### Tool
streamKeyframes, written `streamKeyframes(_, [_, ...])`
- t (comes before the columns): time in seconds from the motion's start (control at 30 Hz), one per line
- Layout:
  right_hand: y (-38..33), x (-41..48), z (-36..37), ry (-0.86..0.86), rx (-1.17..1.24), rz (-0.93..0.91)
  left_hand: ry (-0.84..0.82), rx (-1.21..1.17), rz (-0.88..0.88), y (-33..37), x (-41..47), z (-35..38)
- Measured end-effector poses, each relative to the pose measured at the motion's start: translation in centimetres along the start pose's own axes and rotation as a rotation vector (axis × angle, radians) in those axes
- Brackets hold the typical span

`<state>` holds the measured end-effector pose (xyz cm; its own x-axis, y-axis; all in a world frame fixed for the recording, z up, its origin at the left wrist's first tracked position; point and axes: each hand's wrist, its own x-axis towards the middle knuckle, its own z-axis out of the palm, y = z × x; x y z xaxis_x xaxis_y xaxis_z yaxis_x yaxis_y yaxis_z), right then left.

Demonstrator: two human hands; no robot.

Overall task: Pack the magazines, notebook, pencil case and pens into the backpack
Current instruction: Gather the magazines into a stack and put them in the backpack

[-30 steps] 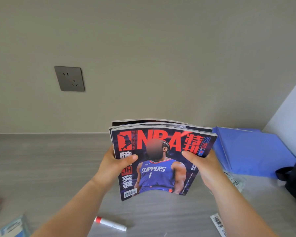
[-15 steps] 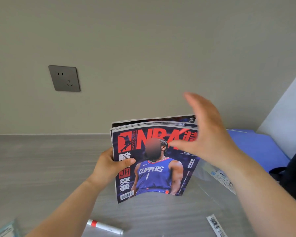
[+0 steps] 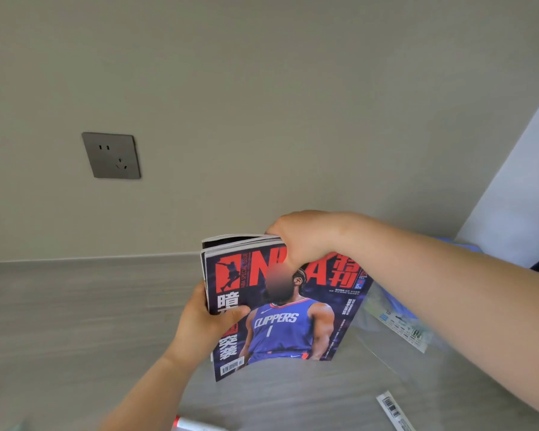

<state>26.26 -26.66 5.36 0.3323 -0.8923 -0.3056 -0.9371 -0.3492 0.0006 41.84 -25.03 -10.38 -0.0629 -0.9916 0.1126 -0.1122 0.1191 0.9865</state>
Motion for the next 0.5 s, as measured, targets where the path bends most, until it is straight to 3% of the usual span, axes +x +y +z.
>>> streamKeyframes(0.23, [0.2, -3.0, 0.5, 0.092, -0.015, -0.119, -0.005, 0.196, 0.049, 1.0, -2.3, -0.8])
streamKeyframes(0.4, [1.6, -8.5, -2.2, 0.255, 0.162, -0.062, -0.012, 0.157, 0.234, 6.3, -2.5, -0.6])
streamKeyframes(0.5, [3.0, -12.7, -5.5, 0.311, 0.202, -0.002, -0.117, 0.130, 0.301, 9.7, -2.0, 0.5])
